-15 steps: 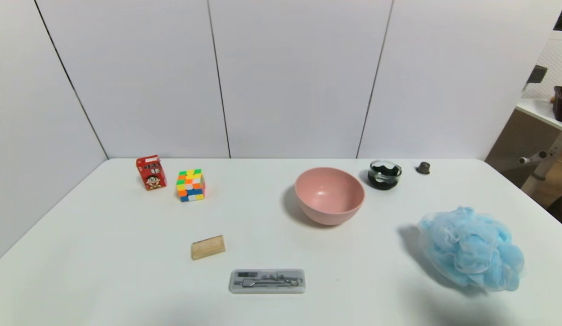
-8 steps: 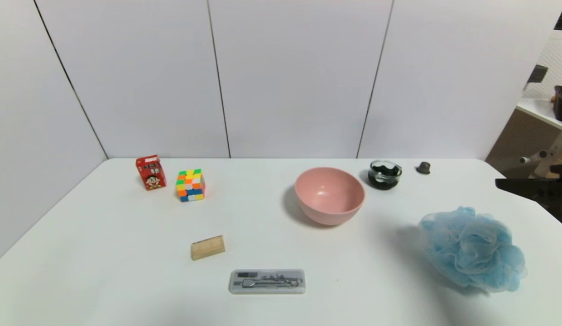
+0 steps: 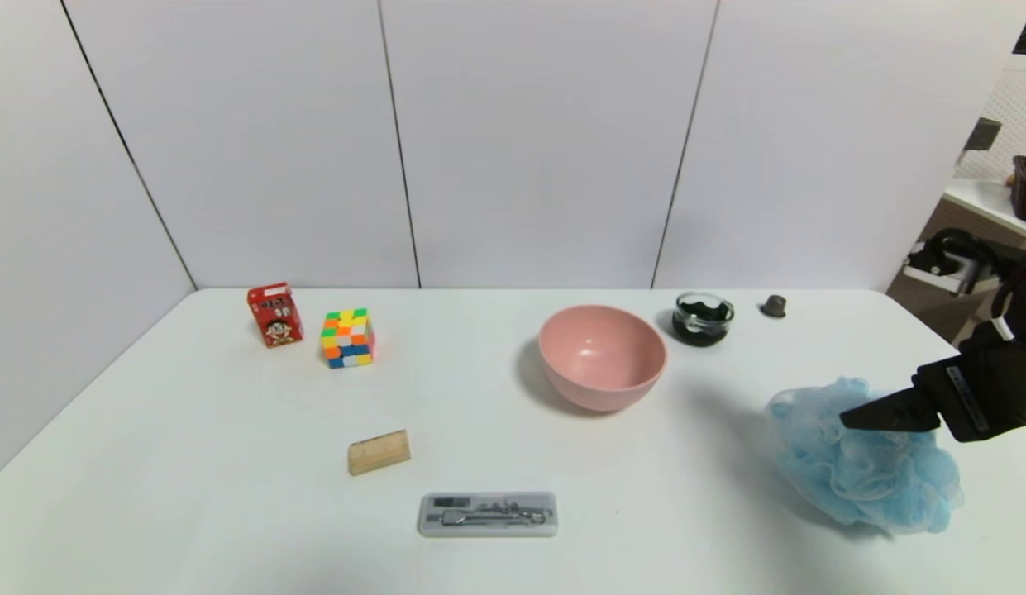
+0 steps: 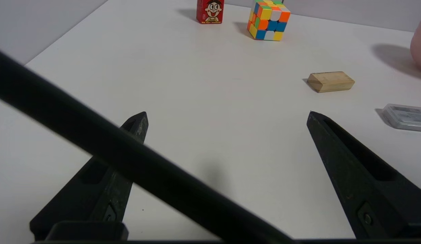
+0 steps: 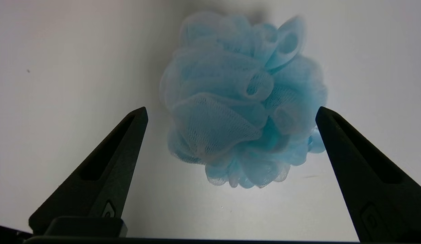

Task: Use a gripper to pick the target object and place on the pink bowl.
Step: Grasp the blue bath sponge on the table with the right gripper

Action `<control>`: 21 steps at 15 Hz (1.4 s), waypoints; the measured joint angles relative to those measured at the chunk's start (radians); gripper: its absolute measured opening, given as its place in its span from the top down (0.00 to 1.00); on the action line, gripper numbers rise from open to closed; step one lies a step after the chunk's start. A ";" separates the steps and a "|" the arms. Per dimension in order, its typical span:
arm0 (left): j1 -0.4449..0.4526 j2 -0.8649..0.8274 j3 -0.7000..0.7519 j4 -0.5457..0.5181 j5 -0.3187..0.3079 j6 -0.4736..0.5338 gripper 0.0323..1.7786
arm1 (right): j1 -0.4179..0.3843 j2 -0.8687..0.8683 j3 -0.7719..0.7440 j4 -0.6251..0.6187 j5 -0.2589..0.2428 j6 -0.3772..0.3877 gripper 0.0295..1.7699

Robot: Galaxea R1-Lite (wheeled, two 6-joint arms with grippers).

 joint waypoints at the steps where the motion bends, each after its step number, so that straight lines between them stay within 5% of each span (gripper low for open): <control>1: 0.000 0.000 0.000 0.000 0.000 0.000 0.05 | 0.001 0.010 0.011 0.000 -0.001 0.000 0.03; 7: 0.000 0.000 0.000 0.000 0.000 0.000 0.05 | -0.003 0.048 0.094 -0.016 -0.006 0.000 0.03; 13: 0.000 0.000 0.000 0.000 0.001 0.000 0.05 | -0.008 0.148 0.183 -0.270 -0.007 -0.026 0.03; 19: 0.000 0.000 0.000 0.000 0.000 0.000 0.05 | -0.012 0.208 0.199 -0.294 -0.005 -0.055 0.03; 21: 0.000 0.000 0.000 0.000 0.000 0.000 0.05 | -0.014 0.211 0.200 -0.294 -0.002 -0.056 0.22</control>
